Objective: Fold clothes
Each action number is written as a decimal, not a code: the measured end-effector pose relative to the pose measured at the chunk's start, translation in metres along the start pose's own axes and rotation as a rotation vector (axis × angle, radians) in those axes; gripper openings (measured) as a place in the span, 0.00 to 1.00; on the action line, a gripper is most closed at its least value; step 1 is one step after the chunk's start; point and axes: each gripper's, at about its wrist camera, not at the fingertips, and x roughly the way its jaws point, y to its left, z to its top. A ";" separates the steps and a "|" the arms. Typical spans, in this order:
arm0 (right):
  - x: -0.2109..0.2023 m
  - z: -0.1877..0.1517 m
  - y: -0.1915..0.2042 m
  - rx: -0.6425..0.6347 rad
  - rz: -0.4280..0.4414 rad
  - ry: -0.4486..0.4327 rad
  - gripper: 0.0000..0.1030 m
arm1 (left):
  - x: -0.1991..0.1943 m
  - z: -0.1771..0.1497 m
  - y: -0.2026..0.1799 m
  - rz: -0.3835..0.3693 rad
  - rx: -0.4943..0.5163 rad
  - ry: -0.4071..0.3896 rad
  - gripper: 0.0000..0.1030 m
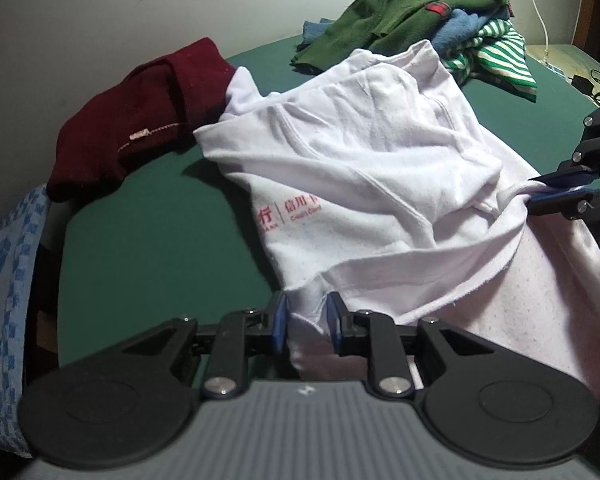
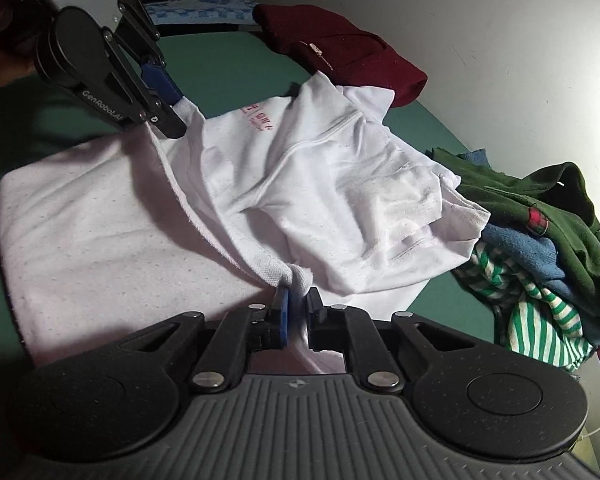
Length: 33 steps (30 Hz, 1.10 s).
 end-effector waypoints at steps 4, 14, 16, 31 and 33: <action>0.017 -0.001 -0.016 0.042 -0.089 0.013 0.12 | 0.012 0.010 0.007 0.028 -0.013 0.001 0.25; -0.039 -0.051 -0.043 0.467 0.036 -0.029 0.35 | -0.022 -0.032 0.025 -0.071 -0.089 -0.005 0.43; -0.031 -0.050 -0.039 0.509 0.049 -0.022 0.35 | -0.012 -0.037 0.021 -0.087 -0.097 0.022 0.43; -0.002 -0.049 -0.044 0.628 -0.048 -0.013 0.01 | 0.008 -0.019 0.003 -0.158 -0.124 -0.052 0.08; 0.002 -0.051 -0.047 0.647 -0.044 -0.013 0.04 | 0.009 -0.020 0.006 -0.157 -0.135 -0.054 0.11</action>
